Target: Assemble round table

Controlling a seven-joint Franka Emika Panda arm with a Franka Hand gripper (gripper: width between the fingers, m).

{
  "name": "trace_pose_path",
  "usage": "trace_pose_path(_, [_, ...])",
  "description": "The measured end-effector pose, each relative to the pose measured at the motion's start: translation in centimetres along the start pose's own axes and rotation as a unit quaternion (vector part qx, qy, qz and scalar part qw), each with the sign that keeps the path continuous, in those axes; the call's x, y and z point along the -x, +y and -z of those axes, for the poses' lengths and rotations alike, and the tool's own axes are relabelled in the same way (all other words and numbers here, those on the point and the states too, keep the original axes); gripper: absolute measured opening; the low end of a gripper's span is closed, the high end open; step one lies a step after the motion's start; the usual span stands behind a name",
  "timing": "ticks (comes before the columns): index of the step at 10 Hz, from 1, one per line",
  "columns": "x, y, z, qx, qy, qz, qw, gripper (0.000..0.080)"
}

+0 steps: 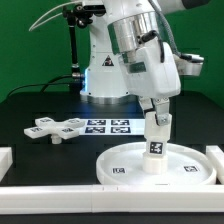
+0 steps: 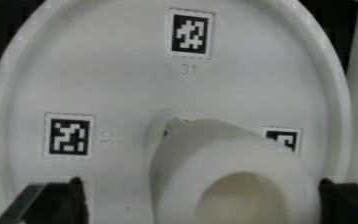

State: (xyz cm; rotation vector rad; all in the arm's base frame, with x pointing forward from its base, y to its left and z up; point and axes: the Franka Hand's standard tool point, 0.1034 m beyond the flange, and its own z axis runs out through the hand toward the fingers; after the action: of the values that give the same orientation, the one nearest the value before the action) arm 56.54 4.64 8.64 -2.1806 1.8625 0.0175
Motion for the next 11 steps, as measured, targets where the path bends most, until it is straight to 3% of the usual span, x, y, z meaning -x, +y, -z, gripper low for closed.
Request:
trace_pose_path(5, [-0.11, 0.09, -0.09, 0.001, 0.0, 0.202, 0.979, 0.0649])
trace_pose_path(6, [-0.05, 0.13, -0.13, 0.007, -0.001, 0.257, 0.966, 0.0649])
trace_pose_path(8, [0.26, -0.22, -0.1, 0.026, 0.007, 0.397, 0.917, 0.0649])
trace_pose_path(9, [0.32, -0.29, -0.13, 0.029, 0.012, 0.453, 0.891, 0.0649])
trace_pose_path(11, [-0.02, -0.22, -0.1, 0.031, 0.011, 0.509, 0.86, 0.0649])
